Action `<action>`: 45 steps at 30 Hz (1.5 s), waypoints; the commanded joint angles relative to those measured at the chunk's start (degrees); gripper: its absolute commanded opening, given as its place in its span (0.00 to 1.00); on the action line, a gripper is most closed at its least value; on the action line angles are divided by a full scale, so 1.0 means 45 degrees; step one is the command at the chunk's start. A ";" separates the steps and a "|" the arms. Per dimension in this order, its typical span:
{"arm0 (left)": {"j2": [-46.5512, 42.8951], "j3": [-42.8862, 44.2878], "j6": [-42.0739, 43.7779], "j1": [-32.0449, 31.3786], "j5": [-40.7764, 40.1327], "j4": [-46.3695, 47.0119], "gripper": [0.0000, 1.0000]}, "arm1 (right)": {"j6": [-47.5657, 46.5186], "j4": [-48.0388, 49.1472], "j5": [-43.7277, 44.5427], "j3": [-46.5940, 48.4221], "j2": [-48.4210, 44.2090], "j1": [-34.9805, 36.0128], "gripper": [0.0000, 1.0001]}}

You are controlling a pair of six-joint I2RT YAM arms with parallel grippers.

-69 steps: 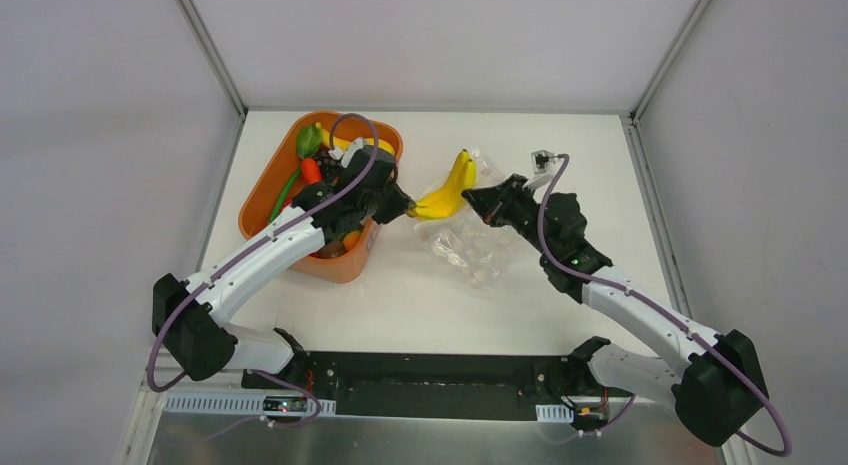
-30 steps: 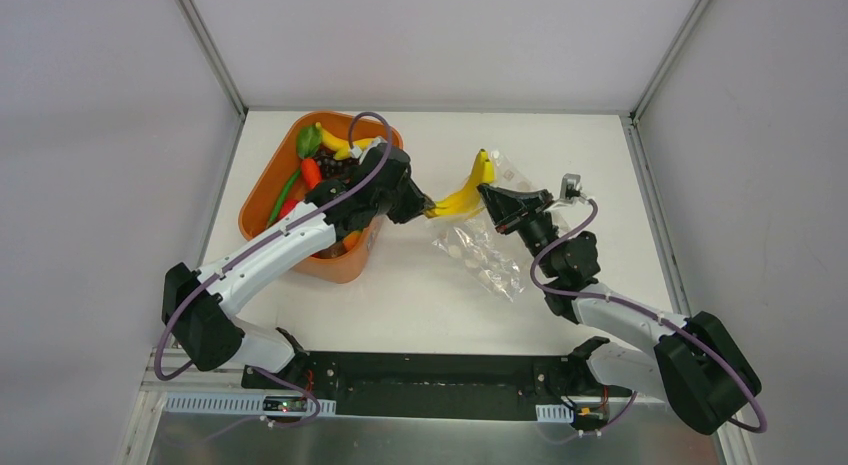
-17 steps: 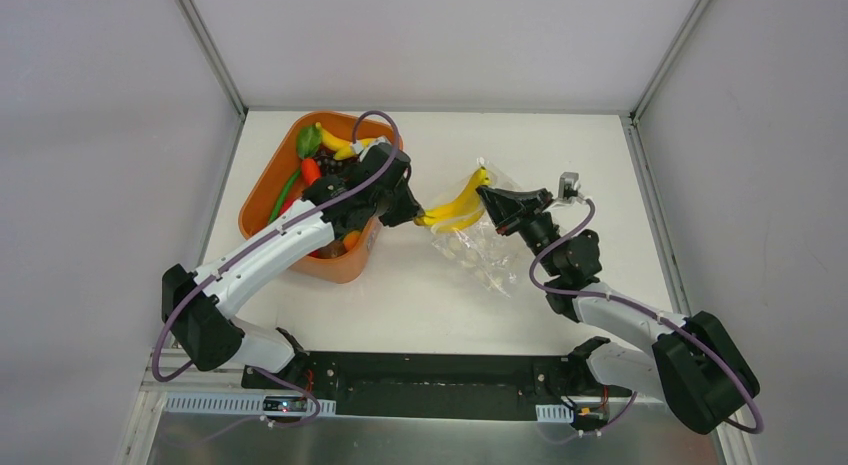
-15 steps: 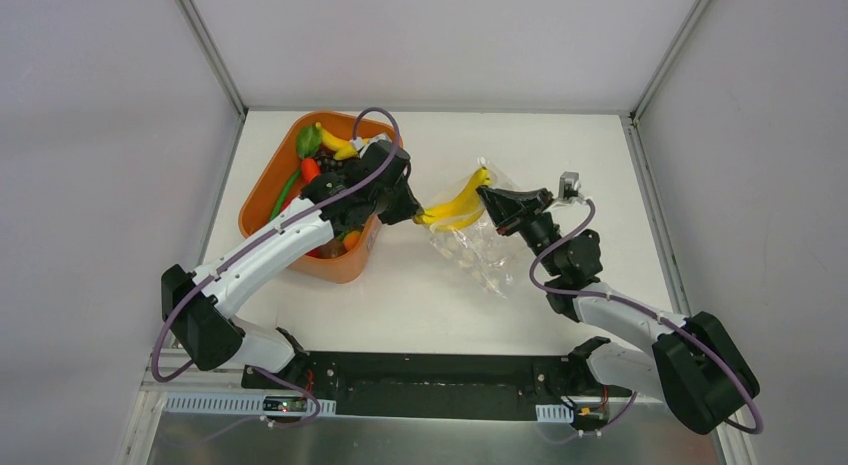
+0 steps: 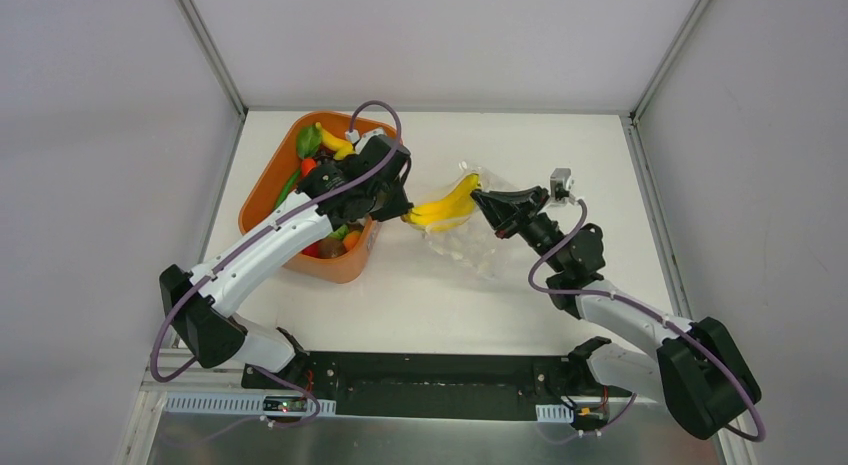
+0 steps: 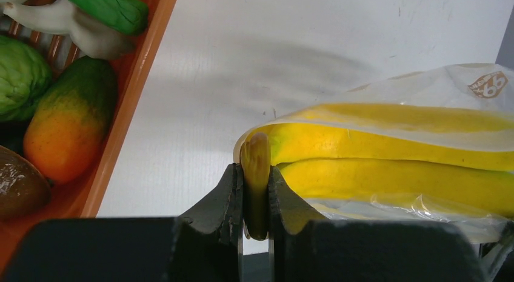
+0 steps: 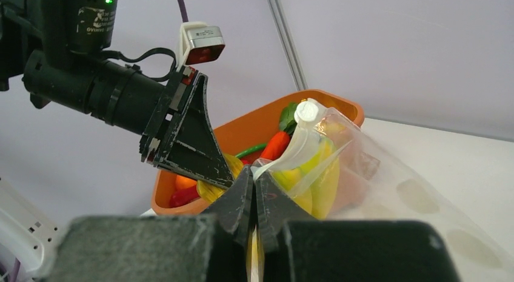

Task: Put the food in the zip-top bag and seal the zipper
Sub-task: Place the fake fruit in the zipper food storage bag.

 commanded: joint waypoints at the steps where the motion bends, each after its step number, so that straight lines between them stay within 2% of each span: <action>1: -0.0337 0.0191 -0.0081 -0.0083 -0.0999 -0.0405 0.00 | -0.1008 0.0614 -0.0756 0.0263 -0.0383 -0.0060 0.00; 6: -0.0149 0.0656 -0.0326 -0.0093 -0.1787 -0.0879 0.00 | -0.1776 0.0143 -0.0774 0.0194 -0.0618 0.0379 0.00; 10: -0.0047 0.0938 -0.0372 -0.0087 -0.1253 -0.0237 0.00 | -0.2403 -0.2788 -0.1050 0.1129 -0.0766 0.0874 0.00; 14: 0.0356 0.1706 -0.0051 -0.0111 -0.0702 -0.0285 0.01 | -0.2889 -0.4389 0.0534 0.1578 -0.0751 0.1419 0.00; 17: 0.0368 0.1491 -0.0241 -0.0112 -0.0345 0.0191 0.04 | -0.2622 -0.3713 0.1293 0.1230 -0.0883 0.1408 0.00; 21: 0.0537 0.1360 -0.0403 -0.0149 -0.0479 0.0215 0.07 | -0.2011 -0.3366 0.0470 0.1468 -0.0442 0.1416 0.00; 27: 0.1188 0.1333 -0.0749 -0.0316 -0.0982 -0.0220 0.07 | -0.1524 0.0570 0.0426 0.0694 0.0574 0.1474 0.00; 30: 0.1486 0.1695 -0.0693 -0.0540 -0.0523 -0.0096 0.08 | -0.1808 -0.0260 -0.0333 0.1248 0.0908 0.1532 0.00; 32: 0.1565 0.2002 -0.0526 -0.0577 -0.0181 -0.0098 0.10 | -0.1886 -0.0795 -0.0089 0.1406 0.0964 0.1555 0.00; 34: 0.1429 0.2083 -0.0406 -0.0562 0.0048 -0.0006 0.15 | -0.2005 -0.0676 0.0602 0.1188 0.0872 0.1552 0.00; 37: 0.0934 0.1684 -0.0049 -0.0547 0.0483 0.0688 0.28 | -0.2271 -0.1148 0.0848 0.1130 0.0644 0.1533 0.00; 38: 0.0761 0.1427 0.0122 -0.0538 0.0567 0.0968 0.43 | -0.2218 -0.1340 0.0804 0.1169 0.0573 0.1538 0.00; 39: 0.0629 0.1227 0.0332 -0.0510 0.0623 0.1181 0.52 | -0.2060 -0.1476 0.0798 0.1225 0.0525 0.1529 0.00; 41: 0.0446 0.0871 0.1062 -0.0309 0.1235 0.1543 0.62 | -0.1491 -0.1523 0.0793 0.1273 0.0430 0.1454 0.00; 42: 0.0378 0.0754 0.1148 -0.0130 0.1559 0.1573 0.66 | -0.1173 -0.1536 0.0787 0.1307 0.0370 0.1376 0.00; 45: -0.0209 0.0081 0.1397 0.0450 0.2228 0.1890 0.69 | -0.0075 -0.1630 0.0395 0.1345 0.0177 0.0880 0.00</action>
